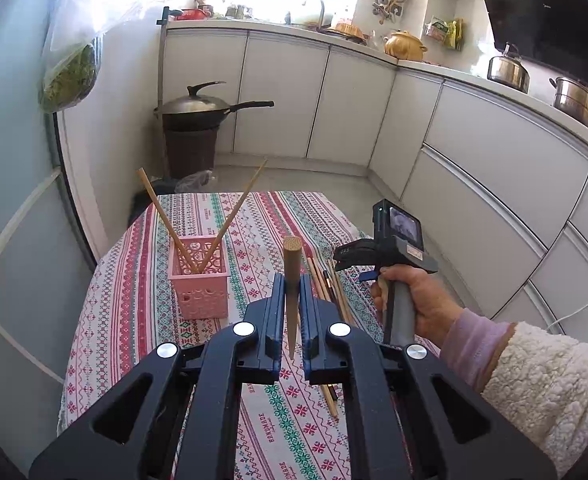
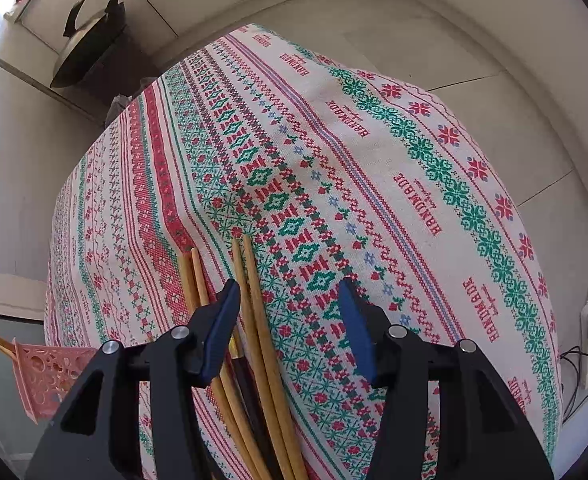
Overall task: Organize utensils
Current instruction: 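Lift the chopstick with the left gripper while the right gripper grasps another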
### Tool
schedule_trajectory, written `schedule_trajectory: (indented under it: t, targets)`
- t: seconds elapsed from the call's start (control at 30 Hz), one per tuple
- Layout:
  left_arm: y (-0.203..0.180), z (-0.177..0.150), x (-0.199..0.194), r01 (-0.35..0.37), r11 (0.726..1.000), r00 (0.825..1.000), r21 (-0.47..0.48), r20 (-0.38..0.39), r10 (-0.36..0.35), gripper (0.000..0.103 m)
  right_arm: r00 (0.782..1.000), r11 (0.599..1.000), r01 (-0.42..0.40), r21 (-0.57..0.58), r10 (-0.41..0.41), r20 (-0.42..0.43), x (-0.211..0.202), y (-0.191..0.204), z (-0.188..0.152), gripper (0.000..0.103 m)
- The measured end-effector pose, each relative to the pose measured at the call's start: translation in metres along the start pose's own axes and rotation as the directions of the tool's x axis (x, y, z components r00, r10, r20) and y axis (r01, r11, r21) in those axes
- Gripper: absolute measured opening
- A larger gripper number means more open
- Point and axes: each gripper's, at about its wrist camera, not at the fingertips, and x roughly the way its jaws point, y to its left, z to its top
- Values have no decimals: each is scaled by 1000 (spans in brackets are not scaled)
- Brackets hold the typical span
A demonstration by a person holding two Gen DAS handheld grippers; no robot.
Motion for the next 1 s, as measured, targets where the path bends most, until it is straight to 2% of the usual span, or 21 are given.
schedule_trajectory:
  t: [0.1,0.23,0.33,0.37,0.47,0.57,0.73,0.8,0.93,1.0]
  targets:
    - [5,1,-1,1,1000,1000,-8,2,-1,6,998,998,56,-43,-55,20,3,6,0,45]
    - [7,1,-2,-3,1000,1000,-21,4,3,6,993,987,114,-117,-109,50,7,17,-3,46]
    - [6,2,-2,-11,1000,1000,-29,5,11,6,974,951,220,-216,-201,106,12,36,-14,48]
    - [5,2,-2,-13,1000,1000,-28,5,14,6,971,944,229,-236,-204,126,12,40,-18,42]
    - [3,2,-2,-27,999,1000,-22,11,28,6,981,951,182,-250,-159,107,9,41,-21,6]
    - [6,2,-4,-27,999,999,-34,20,28,6,993,976,103,-192,-90,73,-4,26,-23,6]
    - [16,7,-16,13,996,999,-86,49,-9,6,985,988,-46,-148,70,159,-78,6,-43,6]
    - [17,10,-24,14,996,997,-89,71,-8,6,974,982,-88,-165,120,195,-114,3,-55,6]
    - [18,18,-37,11,995,994,-102,110,0,6,928,960,-164,-227,228,295,-189,2,-84,6]
    - [20,23,-42,2,993,992,-116,128,13,6,907,950,-184,-251,263,328,-214,4,-96,6]
